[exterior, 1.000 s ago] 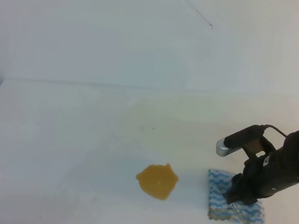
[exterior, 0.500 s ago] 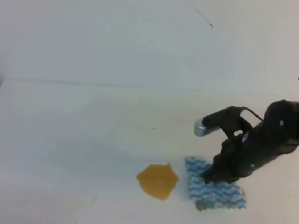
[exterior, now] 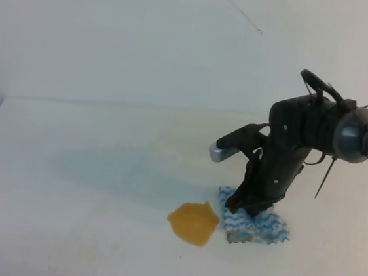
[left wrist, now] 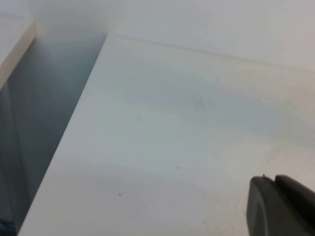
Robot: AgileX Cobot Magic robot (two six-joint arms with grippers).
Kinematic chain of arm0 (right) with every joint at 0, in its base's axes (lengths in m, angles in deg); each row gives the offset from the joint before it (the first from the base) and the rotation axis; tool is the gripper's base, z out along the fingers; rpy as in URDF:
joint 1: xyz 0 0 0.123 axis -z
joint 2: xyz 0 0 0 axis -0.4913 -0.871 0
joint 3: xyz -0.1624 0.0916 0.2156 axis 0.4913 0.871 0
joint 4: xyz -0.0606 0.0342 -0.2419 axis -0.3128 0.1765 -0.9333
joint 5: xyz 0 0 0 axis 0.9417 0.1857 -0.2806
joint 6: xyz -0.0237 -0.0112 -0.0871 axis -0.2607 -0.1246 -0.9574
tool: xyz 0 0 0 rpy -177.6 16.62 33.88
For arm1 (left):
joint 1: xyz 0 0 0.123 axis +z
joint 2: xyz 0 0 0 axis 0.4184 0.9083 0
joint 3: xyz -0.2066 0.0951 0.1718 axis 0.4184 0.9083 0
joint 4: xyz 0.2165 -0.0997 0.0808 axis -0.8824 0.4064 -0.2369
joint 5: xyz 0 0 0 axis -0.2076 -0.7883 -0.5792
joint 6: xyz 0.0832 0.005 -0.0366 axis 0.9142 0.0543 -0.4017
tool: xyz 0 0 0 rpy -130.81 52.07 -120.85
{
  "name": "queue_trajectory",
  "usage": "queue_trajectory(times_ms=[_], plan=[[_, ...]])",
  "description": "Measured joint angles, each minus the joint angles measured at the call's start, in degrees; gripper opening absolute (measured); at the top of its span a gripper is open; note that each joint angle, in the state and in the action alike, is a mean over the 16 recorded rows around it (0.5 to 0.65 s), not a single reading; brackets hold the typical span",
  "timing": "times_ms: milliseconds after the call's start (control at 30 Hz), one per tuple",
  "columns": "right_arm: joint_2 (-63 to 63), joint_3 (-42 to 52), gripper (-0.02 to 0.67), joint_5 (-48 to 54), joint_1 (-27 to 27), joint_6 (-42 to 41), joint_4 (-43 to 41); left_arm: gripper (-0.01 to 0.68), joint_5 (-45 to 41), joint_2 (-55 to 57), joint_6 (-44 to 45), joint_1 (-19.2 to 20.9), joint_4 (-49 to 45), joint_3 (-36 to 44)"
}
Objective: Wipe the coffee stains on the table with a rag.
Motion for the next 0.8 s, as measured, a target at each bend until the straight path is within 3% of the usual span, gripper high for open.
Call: queue_trajectory(times_ms=[500, 800], plan=[[-8.06, -12.03, -0.002, 2.59, -13.7, 3.23, 0.23, -0.001, 0.0, 0.0, 0.08, 0.0, 0.0, 0.0], [-9.62, -13.36, -0.003, 5.15, -16.47, 4.98, -0.35, -0.001, 0.0, 0.0, 0.07, 0.0, 0.0, 0.0]])
